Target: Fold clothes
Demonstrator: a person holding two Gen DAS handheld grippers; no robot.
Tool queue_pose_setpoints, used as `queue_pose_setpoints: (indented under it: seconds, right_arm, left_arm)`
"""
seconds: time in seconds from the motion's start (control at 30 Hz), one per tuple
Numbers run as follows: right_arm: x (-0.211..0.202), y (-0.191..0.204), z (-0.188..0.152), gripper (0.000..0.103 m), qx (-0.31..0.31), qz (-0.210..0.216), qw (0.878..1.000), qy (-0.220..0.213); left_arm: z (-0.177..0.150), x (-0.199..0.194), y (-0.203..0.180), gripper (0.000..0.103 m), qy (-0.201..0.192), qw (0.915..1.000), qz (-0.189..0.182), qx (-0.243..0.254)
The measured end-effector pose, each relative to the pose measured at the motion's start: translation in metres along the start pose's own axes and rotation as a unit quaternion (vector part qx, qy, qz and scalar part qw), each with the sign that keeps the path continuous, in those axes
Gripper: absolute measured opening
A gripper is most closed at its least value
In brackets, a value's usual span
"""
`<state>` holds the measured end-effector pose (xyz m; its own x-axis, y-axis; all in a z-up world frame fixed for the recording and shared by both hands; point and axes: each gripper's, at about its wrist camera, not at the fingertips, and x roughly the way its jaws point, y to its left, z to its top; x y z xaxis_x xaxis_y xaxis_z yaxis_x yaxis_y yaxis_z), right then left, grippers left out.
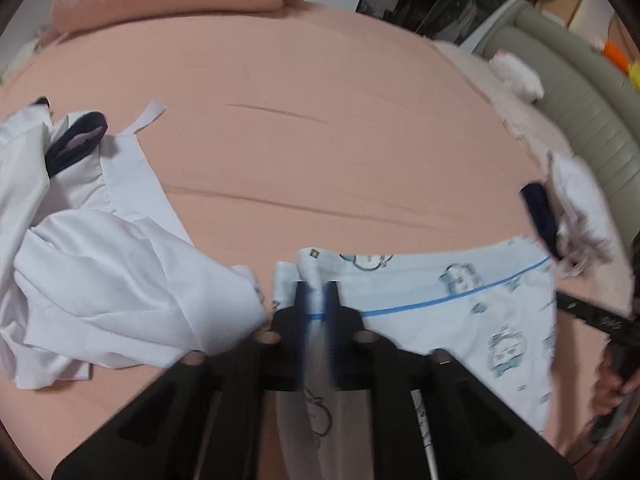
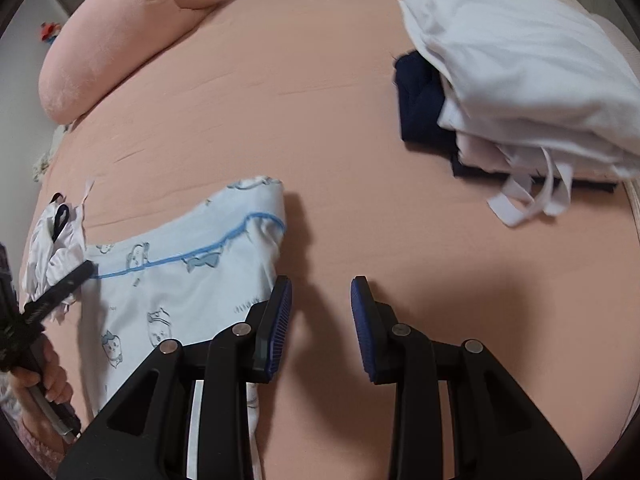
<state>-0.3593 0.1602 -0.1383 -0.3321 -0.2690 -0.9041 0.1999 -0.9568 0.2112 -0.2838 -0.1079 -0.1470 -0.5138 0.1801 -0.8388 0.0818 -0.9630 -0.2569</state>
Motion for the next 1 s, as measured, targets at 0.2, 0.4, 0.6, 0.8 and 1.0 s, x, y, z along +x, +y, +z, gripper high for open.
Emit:
queue_pose_setpoints:
  seconds: [0.2, 0.4, 0.6, 0.8, 1.0]
  right_arm:
    - [-0.004, 0.014, 0.002, 0.031, -0.062, 0.008, 0.998, 0.013]
    - [0.007, 0.026, 0.013, 0.031, -0.052, -0.047, 0.998, 0.009]
    - [-0.011, 0.013, 0.014, 0.031, -0.007, 0.002, 0.999, -0.036]
    - [-0.002, 0.046, 0.024, 0.031, -0.063, 0.005, 0.998, -0.028]
    - [0.020, 0.040, 0.031, 0.036, -0.055, -0.050, 0.997, 0.001]
  left_arm:
    - [0.007, -0.008, 0.012, 0.005, 0.009, 1.0000, 0.002, -0.004]
    - [0.008, -0.008, 0.019, 0.009, 0.027, 0.9993, 0.017, -0.017]
    - [0.002, -0.057, 0.025, 0.013, -0.060, 0.9964, -0.026, -0.054]
    - [-0.012, -0.004, -0.002, 0.013, 0.039, 0.9983, -0.043, 0.007]
    - [-0.022, -0.016, 0.004, 0.012, 0.042, 0.9984, 0.015, 0.035]
